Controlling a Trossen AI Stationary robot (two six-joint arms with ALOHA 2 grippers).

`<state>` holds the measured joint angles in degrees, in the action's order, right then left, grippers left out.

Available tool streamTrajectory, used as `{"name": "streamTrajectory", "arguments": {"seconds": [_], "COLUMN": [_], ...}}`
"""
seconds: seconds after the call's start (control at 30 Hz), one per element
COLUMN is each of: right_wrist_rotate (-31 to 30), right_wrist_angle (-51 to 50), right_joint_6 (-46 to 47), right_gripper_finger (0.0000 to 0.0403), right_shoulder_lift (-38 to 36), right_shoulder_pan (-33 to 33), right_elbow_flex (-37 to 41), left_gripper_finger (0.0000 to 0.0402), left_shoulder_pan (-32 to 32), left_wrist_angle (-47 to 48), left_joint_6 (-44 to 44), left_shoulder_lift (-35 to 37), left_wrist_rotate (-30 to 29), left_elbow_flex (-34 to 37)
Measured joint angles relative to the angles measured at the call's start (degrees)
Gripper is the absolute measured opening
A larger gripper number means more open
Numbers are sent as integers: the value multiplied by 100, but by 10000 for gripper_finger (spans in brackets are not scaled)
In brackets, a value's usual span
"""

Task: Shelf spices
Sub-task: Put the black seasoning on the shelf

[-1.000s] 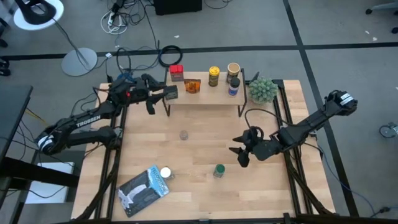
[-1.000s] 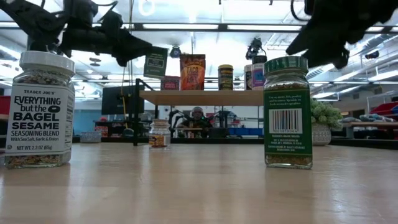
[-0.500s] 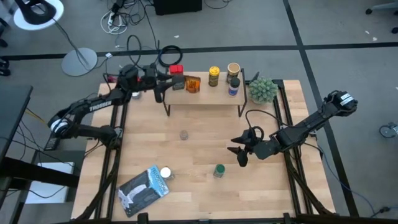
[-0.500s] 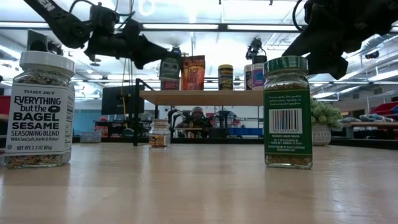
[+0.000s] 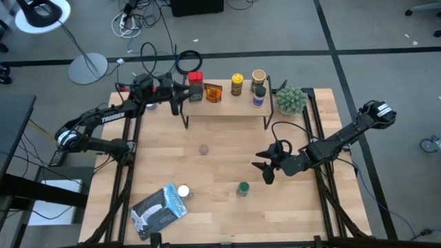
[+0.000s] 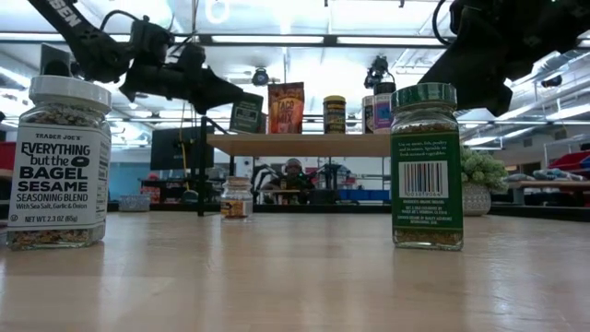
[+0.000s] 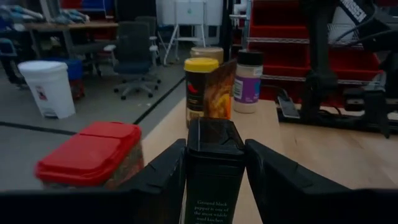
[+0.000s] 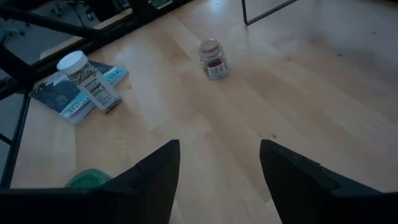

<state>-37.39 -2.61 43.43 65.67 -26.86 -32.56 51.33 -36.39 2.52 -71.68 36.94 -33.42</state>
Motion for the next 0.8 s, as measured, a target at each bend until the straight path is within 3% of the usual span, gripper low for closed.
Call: {"name": "streamTrajectory", "arguments": {"seconds": [0.8], "right_wrist_rotate": [-7], "right_wrist_angle": [42], "right_joint_6": [-2], "right_gripper_finger": [215], "right_shoulder_lift": [2], "right_shoulder_pan": [84], "right_elbow_flex": [0], "left_gripper_finger": [161], "left_shoulder_pan": [7], "left_wrist_angle": [285], "left_joint_6": [-169], "left_shoulder_lift": [4], "left_wrist_rotate": [-426], "left_elbow_flex": [34]}}
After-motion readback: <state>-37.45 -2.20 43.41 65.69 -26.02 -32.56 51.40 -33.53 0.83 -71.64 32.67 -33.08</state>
